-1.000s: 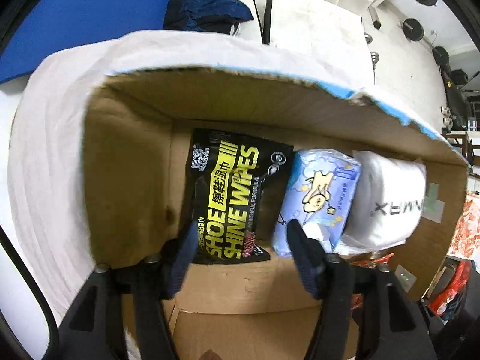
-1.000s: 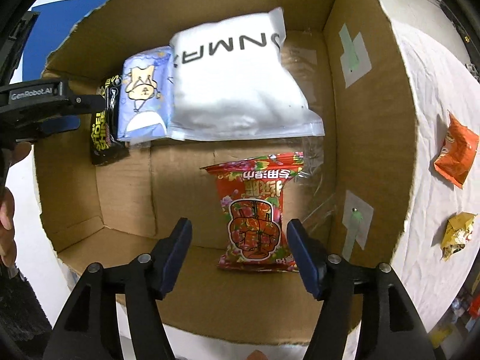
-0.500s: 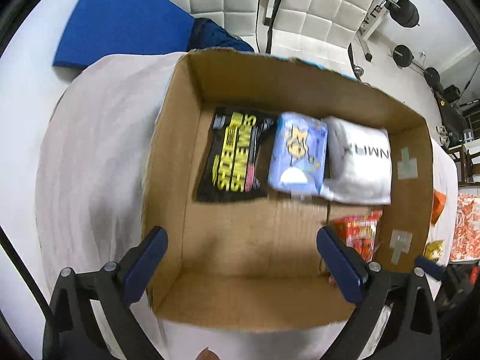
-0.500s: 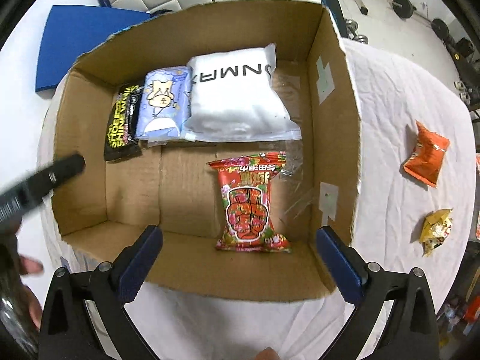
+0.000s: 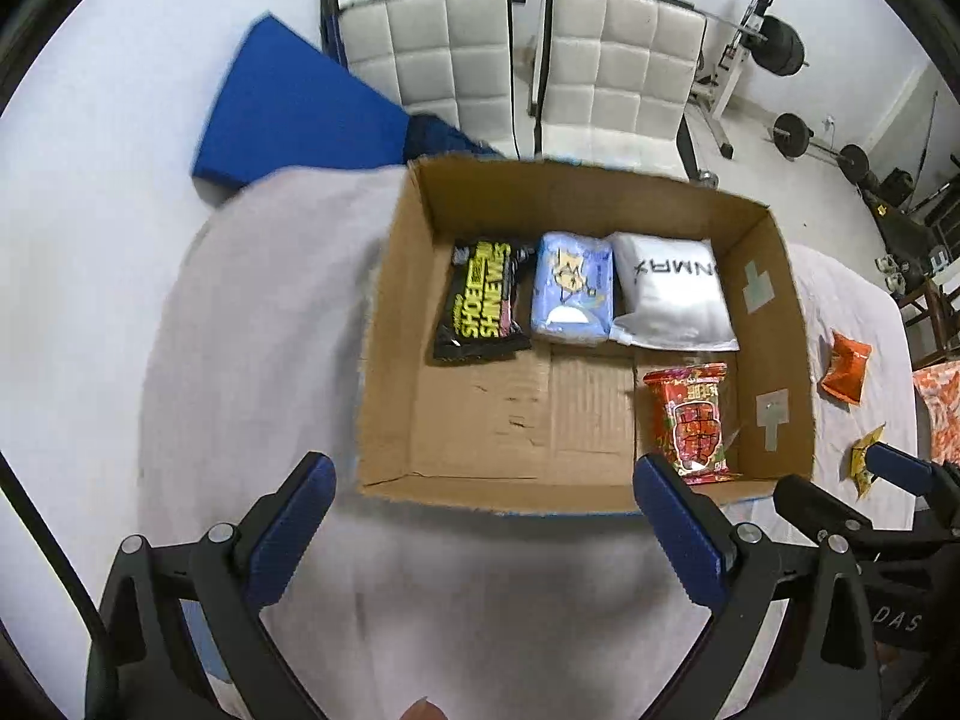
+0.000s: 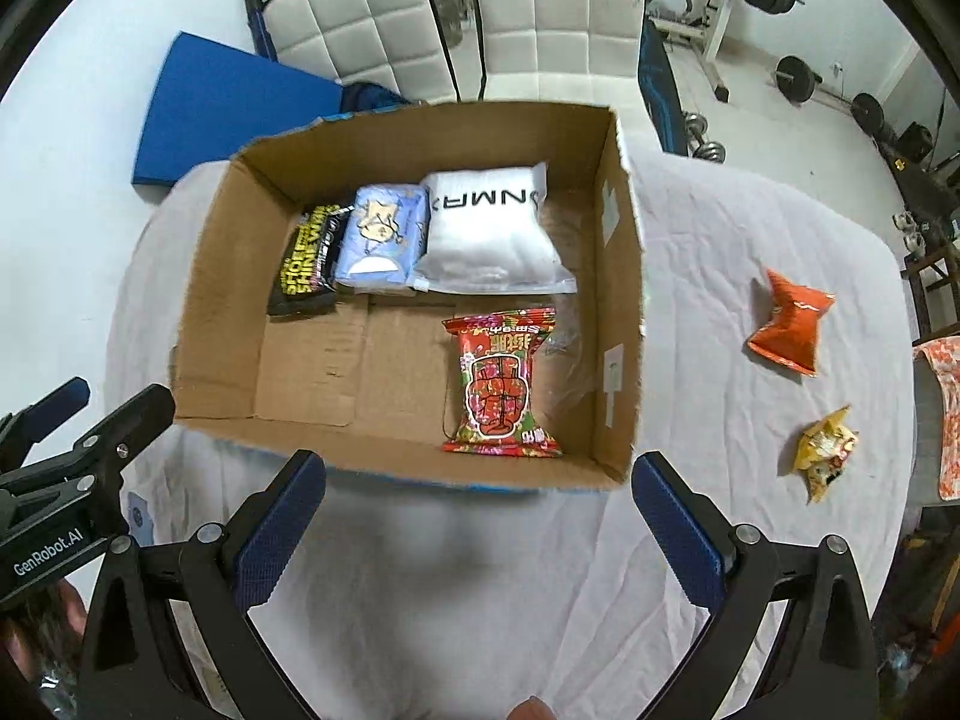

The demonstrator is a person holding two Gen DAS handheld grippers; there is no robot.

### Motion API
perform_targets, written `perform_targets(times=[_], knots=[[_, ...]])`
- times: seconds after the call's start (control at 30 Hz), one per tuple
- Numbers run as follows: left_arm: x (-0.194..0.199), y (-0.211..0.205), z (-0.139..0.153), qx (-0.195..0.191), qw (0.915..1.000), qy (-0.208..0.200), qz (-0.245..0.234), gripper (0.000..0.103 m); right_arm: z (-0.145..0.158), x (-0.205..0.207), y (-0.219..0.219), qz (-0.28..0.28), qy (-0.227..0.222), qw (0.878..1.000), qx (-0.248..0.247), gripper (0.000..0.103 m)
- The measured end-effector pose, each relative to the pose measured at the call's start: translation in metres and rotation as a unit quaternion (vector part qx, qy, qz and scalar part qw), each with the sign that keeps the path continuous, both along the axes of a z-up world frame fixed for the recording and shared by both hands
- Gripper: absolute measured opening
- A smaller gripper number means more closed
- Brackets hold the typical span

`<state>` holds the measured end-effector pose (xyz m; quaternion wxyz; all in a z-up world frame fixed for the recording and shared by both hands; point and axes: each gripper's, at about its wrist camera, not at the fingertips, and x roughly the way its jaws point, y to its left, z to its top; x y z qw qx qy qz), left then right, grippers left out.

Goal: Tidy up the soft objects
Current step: 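Withdraw both tools from the box toward the orange and yellow bags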

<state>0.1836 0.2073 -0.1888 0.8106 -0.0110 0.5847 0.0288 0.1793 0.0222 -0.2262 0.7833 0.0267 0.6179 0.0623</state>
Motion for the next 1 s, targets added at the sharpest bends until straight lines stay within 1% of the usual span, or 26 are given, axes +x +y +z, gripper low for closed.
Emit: perform_targets(times=[0.1,0.3,0.47,0.63,0.8,0.9,1.0], knots=[[-0.012,-0.003,0.020,0.010,0.9998,-0.020,-0.004,0.102,0.019,-0.014,-0.004,0.002,-0.013,1.000,0.005,0.103],[-0.033,-0.011,0.055,0.009,0.9986,-0.051,-0.009,0.102,0.057,-0.036,-0.010,0.002,-0.040,0.999,0.012,0.103],[-0.044,-0.009,0.075,-0.008,0.9980,-0.063,0.000,0.102,0.080,-0.047,-0.015,0.004,-0.057,0.998,0.019,0.103],[-0.046,-0.014,0.085,-0.006,0.9974,-0.072,0.007,0.102,0.087,-0.048,-0.023,0.006,-0.058,0.998,0.037,0.103],[-0.039,-0.024,0.086,-0.003,0.9978,-0.067,0.007,0.102,0.085,-0.041,-0.040,-0.003,-0.055,0.997,0.053,0.103],[-0.033,-0.038,0.089,-0.001,0.9977,-0.067,0.000,0.102,0.082,-0.035,-0.061,-0.018,-0.050,0.997,0.061,0.103],[-0.019,-0.062,0.090,-0.007,0.9977,-0.066,-0.017,0.102,0.078,-0.027,-0.095,-0.045,-0.049,0.996,0.059,0.103]])
